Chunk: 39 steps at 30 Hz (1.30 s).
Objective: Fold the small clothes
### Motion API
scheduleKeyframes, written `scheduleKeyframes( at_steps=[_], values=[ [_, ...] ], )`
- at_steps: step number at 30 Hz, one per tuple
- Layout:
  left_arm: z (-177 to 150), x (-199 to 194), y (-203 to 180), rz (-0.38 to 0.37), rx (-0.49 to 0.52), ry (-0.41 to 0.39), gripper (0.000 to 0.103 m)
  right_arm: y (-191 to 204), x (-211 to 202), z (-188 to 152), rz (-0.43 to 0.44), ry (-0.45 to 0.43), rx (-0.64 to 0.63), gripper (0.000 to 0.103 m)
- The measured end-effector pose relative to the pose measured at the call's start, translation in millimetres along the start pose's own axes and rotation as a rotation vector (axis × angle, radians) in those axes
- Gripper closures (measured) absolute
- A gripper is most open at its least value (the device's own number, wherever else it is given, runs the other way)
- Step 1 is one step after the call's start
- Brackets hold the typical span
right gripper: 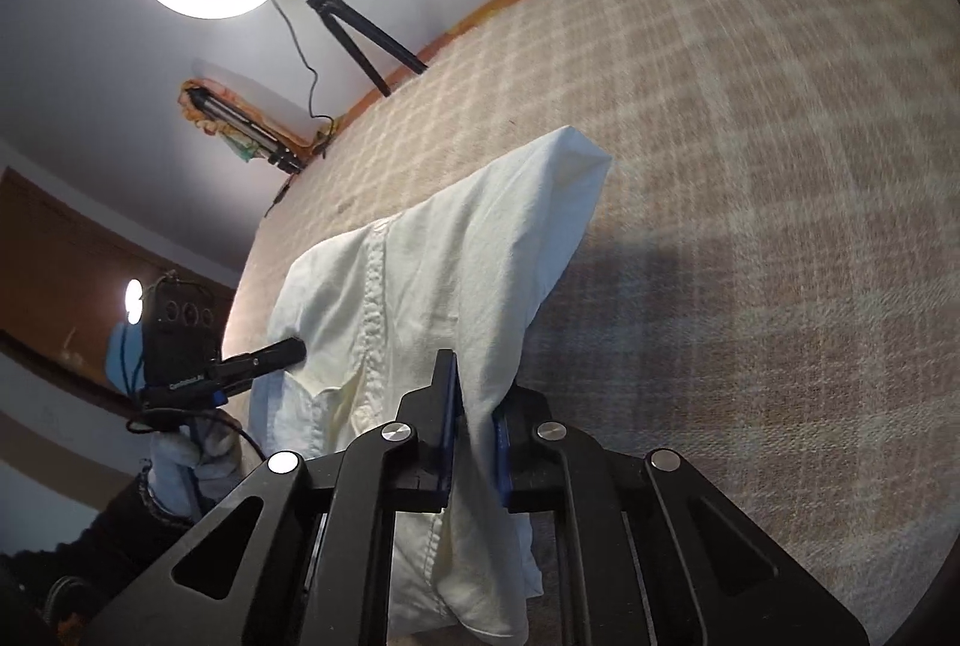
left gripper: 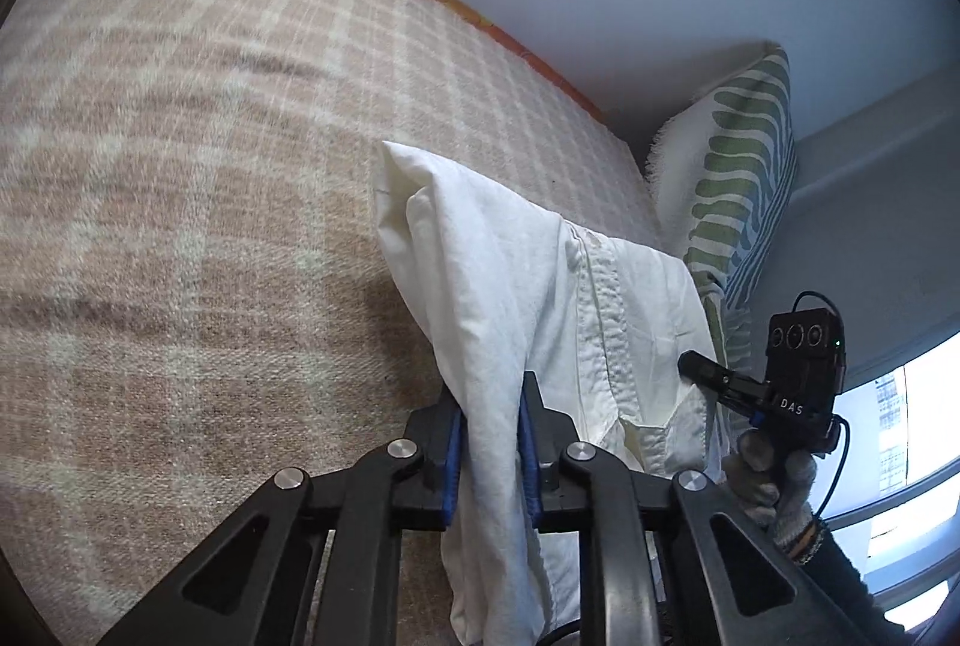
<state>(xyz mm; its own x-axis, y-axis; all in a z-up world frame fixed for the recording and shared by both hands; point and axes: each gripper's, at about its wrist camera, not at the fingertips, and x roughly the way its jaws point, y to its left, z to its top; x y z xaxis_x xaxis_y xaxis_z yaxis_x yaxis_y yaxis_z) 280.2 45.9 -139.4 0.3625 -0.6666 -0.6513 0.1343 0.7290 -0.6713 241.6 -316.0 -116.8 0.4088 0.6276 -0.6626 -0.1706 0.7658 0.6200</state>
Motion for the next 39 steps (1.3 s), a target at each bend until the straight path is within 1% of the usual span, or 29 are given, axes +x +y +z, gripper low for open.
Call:
scheduleKeyframes(
  at_steps=[5,9,15,20,23,28,31,34,39],
  values=[
    [8.3,-21.2,-1.0,0.022,0.028,-0.027,0.090,23.6,0.2,0.5,-0.028,-0.018,-0.030,0.094],
    [18.2,-46.3,8.3,0.041,0.038,-0.050,0.090,44.9,7.7,-1.6,-0.034,-0.021,-0.070,0.095],
    [33.0,-99.8,33.2,0.097,0.065,-0.109,0.090,88.6,38.5,-0.9,-0.012,-0.016,-0.104,0.095],
    [47.8,-153.7,68.7,0.145,0.052,-0.186,0.090,144.5,83.5,12.3,0.004,0.009,-0.160,0.095],
    [57.2,-187.0,96.1,0.178,0.036,-0.230,0.090,177.8,109.2,20.6,0.021,0.016,-0.203,0.095],
    [78.0,-239.4,143.8,0.248,0.021,-0.297,0.090,236.4,166.7,34.6,0.046,0.038,-0.258,0.095],
    [93.7,-266.2,172.2,0.292,0.009,-0.319,0.090,265.5,203.2,42.6,0.059,0.050,-0.280,0.095],
    [107.4,-290.5,198.3,0.342,0.006,-0.359,0.090,297.0,242.2,52.8,0.080,0.060,-0.298,0.095],
    [130.1,-318.1,237.7,0.407,-0.010,-0.401,0.091,338.5,299.9,65.1,0.108,0.068,-0.309,0.095]
  ],
)
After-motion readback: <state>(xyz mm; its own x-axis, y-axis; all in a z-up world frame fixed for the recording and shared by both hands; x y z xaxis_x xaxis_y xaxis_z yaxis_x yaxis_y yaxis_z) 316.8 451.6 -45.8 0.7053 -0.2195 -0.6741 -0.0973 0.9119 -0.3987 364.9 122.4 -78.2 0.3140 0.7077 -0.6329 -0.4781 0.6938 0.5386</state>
